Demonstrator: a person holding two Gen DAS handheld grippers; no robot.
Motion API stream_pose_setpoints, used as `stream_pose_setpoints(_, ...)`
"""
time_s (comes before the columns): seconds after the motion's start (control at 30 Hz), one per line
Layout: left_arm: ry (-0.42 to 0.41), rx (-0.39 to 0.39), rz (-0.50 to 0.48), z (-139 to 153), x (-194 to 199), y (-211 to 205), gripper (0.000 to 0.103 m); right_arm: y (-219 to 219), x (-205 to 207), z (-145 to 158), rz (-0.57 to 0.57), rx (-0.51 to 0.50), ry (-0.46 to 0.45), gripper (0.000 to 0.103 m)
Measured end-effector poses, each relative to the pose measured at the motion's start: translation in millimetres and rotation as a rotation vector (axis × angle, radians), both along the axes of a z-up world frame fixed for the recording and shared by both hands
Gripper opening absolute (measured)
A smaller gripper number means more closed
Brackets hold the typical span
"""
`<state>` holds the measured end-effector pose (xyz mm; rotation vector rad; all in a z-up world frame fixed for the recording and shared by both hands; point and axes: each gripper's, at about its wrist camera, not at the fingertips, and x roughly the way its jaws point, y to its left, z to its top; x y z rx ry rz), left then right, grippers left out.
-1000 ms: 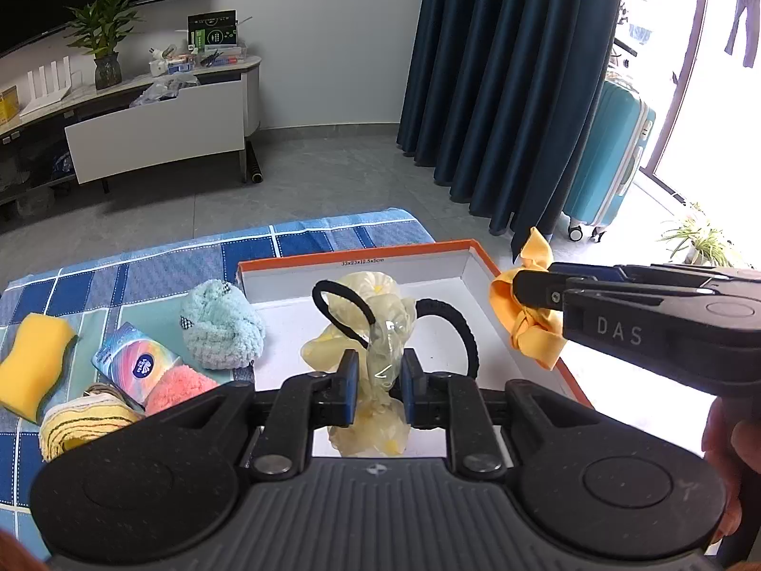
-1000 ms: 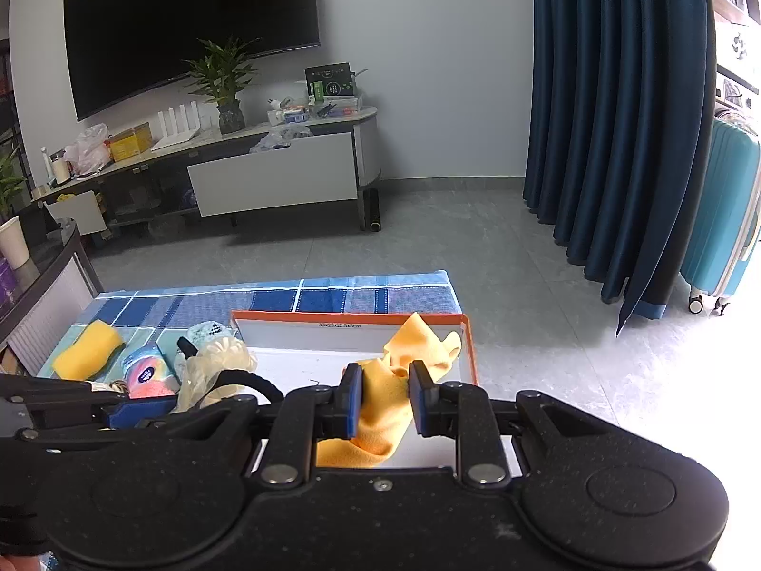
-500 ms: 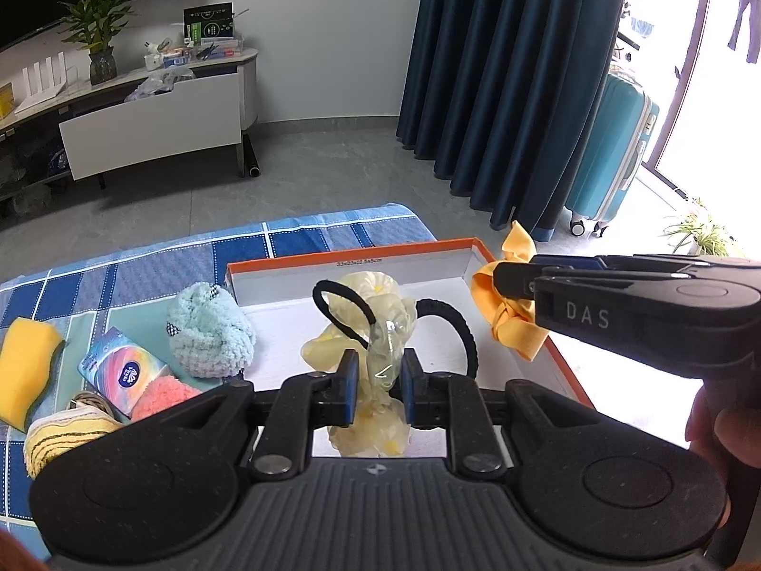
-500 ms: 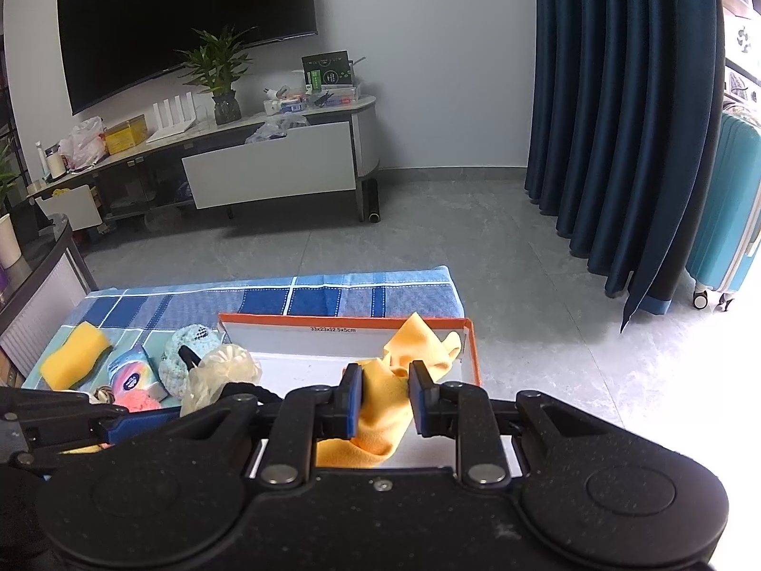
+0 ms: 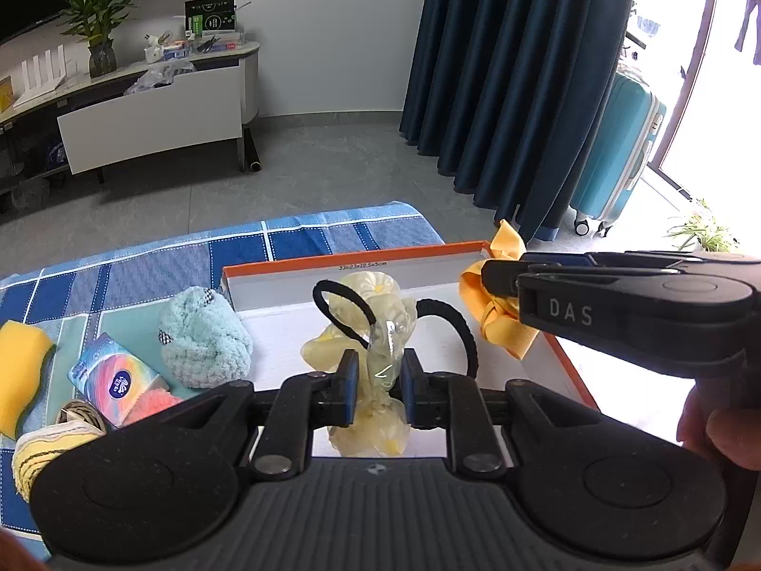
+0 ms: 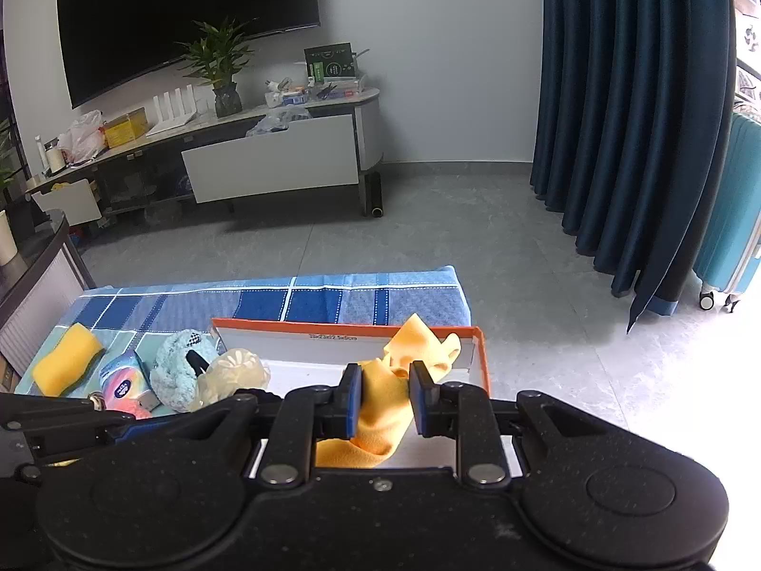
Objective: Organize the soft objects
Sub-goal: 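Lower the glove and orange cloth into the white box and open both grippers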
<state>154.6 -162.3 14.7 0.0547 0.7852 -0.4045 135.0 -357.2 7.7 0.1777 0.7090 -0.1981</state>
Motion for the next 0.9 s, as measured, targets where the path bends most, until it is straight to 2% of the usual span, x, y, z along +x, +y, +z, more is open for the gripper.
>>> stream_pose_setpoints(0.3, 0.027, 0.001, 0.008, -5.3, 8.8, -0.3, 0.02, -7.3, 12.2, -2.9, -0.015, 0.007, -0.008, 0.032)
stream_pose_setpoints(0.47, 0.041, -0.004, -0.003, -6.9, 12.6, -3.3, 0.021, -11.2, 4.6, 5.7, -0.033, -0.004, -0.047, 0.04)
stream_pose_setpoints(0.67, 0.043, -0.036, -0.026, -2.9, 17.3, -12.3, 0.021, -14.9, -12.9, 18.2, -0.073, -0.032, -0.09, 0.041)
stream_pose_setpoints(0.73, 0.025, -0.046, -0.034, 0.3, 19.4, -16.3, 0.025, -16.2, -18.1, 22.7, -0.081, -0.035, -0.101, 0.042)
stream_pose_setpoints(0.8, 0.005, -0.042, -0.025, 3.2, 23.6, -20.1, 0.035, -19.0, -21.9, 26.8, -0.088, -0.034, -0.11, 0.043)
stream_pose_setpoints(0.83, 0.004, -0.039, -0.02, 3.4, 26.3, -20.9, 0.043, -19.0, -23.8, 28.7, -0.091, -0.039, -0.113, 0.043)
stream_pose_setpoints(0.87, 0.002, -0.038, -0.015, 3.3, 28.1, -20.7, 0.06, -19.0, -25.6, 30.4, -0.094, -0.043, -0.117, 0.044)
stream_pose_setpoints(0.9, -0.005, -0.037, -0.006, 3.9, 28.6, -20.0, 0.066, -19.2, -27.8, 31.8, -0.095, -0.041, -0.121, 0.045)
